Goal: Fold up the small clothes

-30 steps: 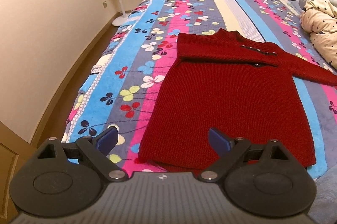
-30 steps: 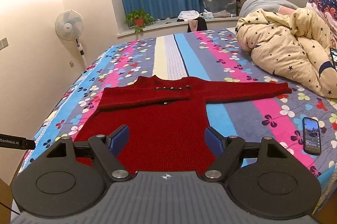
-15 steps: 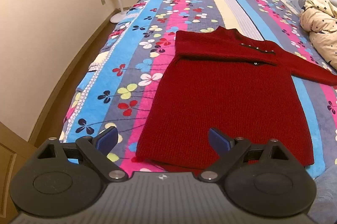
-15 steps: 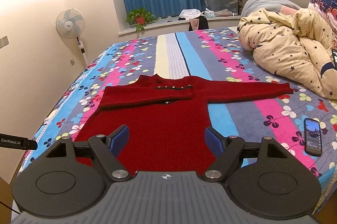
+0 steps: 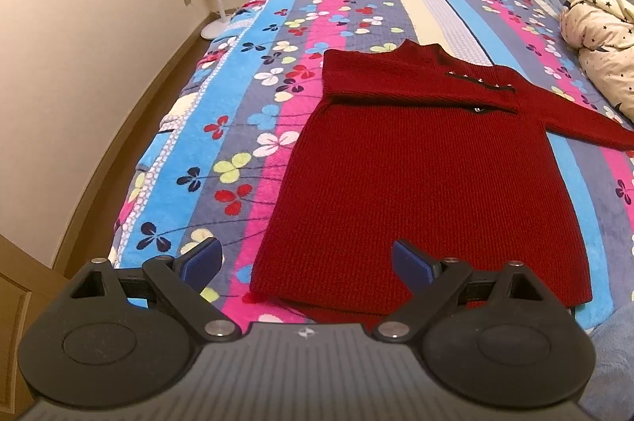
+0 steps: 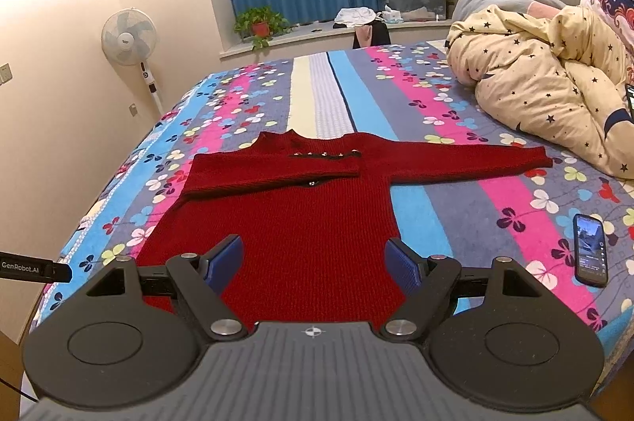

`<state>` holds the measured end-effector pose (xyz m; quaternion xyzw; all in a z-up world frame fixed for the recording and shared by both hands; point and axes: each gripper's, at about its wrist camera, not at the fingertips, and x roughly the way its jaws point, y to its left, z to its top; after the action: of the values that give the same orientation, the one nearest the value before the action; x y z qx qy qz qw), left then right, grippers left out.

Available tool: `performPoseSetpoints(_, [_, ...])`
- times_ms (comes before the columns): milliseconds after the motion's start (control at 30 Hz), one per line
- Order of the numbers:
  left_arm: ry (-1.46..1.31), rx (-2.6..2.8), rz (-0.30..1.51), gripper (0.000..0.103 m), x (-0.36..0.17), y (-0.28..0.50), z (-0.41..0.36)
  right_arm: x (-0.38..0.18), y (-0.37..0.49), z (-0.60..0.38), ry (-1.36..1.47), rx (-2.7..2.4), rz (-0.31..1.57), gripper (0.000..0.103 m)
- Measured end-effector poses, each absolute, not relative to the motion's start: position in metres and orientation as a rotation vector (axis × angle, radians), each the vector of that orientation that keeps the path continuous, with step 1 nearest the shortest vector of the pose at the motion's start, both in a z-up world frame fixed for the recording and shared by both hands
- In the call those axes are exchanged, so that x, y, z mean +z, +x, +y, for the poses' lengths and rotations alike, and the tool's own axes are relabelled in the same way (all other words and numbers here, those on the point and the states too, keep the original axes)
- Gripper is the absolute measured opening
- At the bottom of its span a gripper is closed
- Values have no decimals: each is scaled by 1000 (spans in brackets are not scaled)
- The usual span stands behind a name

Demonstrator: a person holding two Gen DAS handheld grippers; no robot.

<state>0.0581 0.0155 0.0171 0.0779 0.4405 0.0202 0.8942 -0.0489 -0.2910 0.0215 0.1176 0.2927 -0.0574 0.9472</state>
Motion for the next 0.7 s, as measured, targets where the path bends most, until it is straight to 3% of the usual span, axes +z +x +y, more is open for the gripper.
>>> performPoseSetpoints(700, [191, 71, 986, 95, -9, 96, 9, -6, -18, -304, 268, -145, 678, 80])
